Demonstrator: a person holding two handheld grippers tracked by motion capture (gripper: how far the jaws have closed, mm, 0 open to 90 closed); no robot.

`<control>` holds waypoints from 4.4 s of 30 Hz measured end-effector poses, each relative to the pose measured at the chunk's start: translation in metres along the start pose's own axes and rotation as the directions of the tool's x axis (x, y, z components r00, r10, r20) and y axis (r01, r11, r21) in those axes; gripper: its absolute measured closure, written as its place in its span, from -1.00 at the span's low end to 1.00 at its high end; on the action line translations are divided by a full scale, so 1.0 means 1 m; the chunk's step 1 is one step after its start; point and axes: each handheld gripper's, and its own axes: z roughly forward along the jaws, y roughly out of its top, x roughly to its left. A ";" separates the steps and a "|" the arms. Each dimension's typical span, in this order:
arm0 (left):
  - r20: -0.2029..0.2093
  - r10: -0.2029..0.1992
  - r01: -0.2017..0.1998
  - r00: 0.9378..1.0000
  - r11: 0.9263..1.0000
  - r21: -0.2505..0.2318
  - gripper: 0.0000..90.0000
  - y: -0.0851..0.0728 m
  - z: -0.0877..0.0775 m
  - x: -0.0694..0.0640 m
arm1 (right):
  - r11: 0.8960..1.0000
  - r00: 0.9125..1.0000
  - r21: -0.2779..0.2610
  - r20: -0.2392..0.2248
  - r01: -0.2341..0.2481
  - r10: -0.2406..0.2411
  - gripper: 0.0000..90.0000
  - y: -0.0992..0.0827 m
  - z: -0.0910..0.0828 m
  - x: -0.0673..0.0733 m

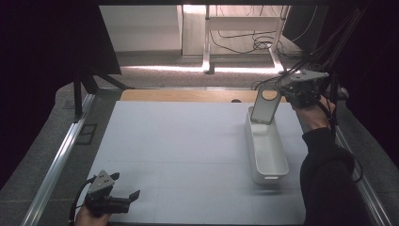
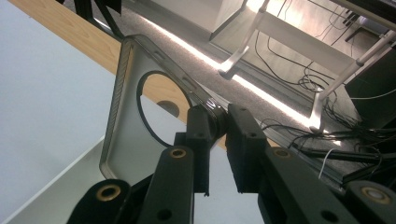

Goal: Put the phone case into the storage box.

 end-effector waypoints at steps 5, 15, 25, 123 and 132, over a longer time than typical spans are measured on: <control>0.000 -0.001 0.001 1.000 1.000 0.001 -0.97 0.000 0.000 0.000 | 1.000 1.000 -0.009 -0.004 0.018 -0.018 0.75 -0.007 0.008 0.001; -0.005 0.001 -0.001 1.000 1.000 0.008 -0.97 0.001 0.001 0.000 | 0.999 0.999 -0.012 -0.007 0.043 -0.043 0.75 -0.021 0.024 0.003; -0.005 -0.002 0.002 1.000 1.000 0.010 -0.97 0.001 0.001 0.000 | 0.998 0.998 -0.015 -0.008 0.062 -0.062 0.75 -0.029 0.037 0.007; 0.010 -0.015 0.015 1.000 1.000 0.003 -0.96 0.000 0.000 0.002 | 0.957 0.936 0.140 -0.212 -0.255 0.280 -0.80 -0.061 0.004 0.073; 0.014 -0.016 0.016 1.000 1.000 0.005 -0.96 0.000 0.000 0.002 | 0.961 0.945 0.162 -0.204 -0.224 0.254 -0.95 -0.064 -0.006 0.088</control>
